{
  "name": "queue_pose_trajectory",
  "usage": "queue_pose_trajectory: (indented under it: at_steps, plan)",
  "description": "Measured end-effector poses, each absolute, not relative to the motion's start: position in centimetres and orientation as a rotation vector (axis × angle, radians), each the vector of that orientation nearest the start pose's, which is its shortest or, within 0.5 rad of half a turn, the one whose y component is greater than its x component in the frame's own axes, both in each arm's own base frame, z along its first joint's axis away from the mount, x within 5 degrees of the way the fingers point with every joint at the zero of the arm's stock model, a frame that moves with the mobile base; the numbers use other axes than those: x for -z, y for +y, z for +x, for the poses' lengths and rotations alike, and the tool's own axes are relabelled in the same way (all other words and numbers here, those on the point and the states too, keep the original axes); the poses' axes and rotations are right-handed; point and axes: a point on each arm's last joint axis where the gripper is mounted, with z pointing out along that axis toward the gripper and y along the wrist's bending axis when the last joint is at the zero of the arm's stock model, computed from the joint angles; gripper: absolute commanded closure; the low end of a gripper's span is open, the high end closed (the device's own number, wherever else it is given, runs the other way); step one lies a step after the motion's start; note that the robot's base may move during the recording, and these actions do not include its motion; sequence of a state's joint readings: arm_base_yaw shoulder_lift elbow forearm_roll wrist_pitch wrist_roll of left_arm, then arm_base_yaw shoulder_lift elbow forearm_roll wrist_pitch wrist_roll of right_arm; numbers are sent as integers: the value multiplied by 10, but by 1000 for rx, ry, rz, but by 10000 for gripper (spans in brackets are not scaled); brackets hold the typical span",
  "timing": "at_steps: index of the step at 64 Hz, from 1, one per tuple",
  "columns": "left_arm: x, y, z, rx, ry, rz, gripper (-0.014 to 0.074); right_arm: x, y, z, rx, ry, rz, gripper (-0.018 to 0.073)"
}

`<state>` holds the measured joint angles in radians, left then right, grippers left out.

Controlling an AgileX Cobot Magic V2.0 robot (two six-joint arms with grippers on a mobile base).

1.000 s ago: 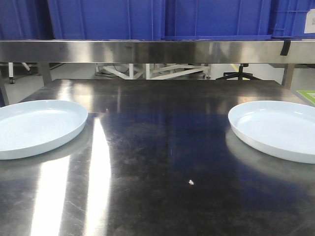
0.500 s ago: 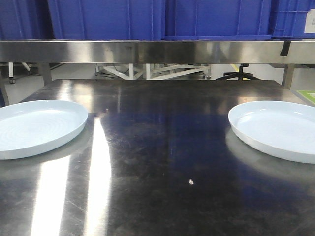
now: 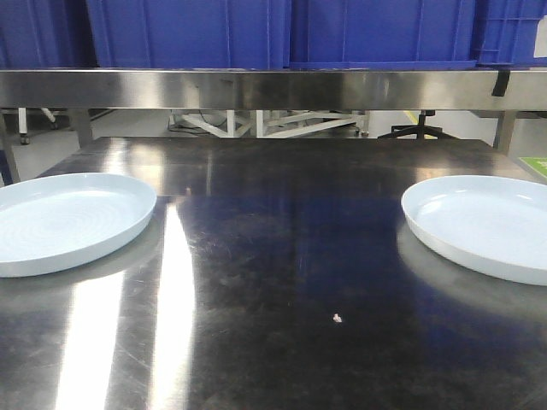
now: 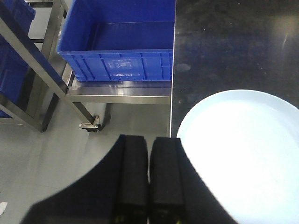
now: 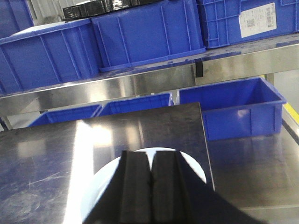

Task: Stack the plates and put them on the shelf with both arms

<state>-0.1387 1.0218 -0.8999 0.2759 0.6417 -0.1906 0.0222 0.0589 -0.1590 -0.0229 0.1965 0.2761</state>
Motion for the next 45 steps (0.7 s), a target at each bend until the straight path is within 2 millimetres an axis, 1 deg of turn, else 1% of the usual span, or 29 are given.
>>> queue_pose_trajectory:
  at_steps: [3,5,8,12,13,15,18,21,27,30,45]
  plan:
    - [-342,-14,208,-122,2219,100,507,-264,1,57,-202,1618,187,503]
    - [-342,-14,208,-123,2221,99,507,-271,1,60,-194,1652,186,503]
    - [-342,-14,208,-123,2221,99,507,-283,1,72,-174,1715,176,503]
    - [-342,-14,208,-122,2223,99,507,-297,1,85,-144,1747,149,503]
    - [-342,-14,208,-121,2223,98,507,-300,1,94,-136,1763,142,503]
    - [-342,-14,208,-121,2226,98,507,-305,1,102,-127,1768,132,503]
    - [-342,-14,208,-121,2225,98,507,-312,2,120,-121,1776,124,503]
    - [-342,-14,208,-121,2225,98,507,-317,2,133,-121,1769,121,503]
    - [-342,-14,208,-121,2225,98,507,-318,3,152,-123,1782,122,503]
    - [-342,-14,208,-121,2225,97,507,-313,3,161,-123,1816,126,503]
    - [-342,-14,208,-121,2225,97,507,-294,3,178,-114,1950,138,503]
